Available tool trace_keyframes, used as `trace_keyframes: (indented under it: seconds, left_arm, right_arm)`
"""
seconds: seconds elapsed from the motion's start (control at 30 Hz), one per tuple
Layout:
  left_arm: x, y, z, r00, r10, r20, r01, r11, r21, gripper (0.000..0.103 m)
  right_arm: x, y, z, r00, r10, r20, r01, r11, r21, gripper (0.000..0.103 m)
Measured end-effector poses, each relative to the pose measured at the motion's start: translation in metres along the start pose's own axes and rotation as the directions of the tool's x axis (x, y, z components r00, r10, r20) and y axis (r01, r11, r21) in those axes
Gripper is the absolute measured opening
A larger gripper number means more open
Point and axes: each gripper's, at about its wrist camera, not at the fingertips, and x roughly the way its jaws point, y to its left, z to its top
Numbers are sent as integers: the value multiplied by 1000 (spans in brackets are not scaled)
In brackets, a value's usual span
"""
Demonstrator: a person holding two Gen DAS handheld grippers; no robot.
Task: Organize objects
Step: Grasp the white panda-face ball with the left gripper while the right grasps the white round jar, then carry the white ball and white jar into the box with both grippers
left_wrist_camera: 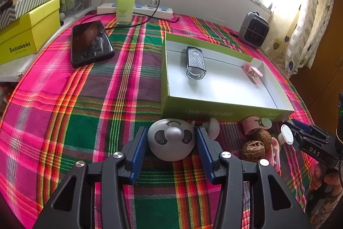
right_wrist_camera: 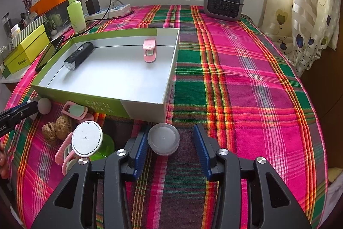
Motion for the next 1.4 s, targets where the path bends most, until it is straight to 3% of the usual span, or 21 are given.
trace_keyframes:
  seconds: [0.27,1.4]
  left_arm:
    - [-1,1,-1,1000,-6,1,6,1000,-10,45]
    - [-26,-15,6,999,-33,40,32,999,23,45]
  right_arm:
    - [-1,-1,0,1000,1,4,-1,1000,5,29]
    - [-23,3,2,998,42,55,-42,999,-2,29]
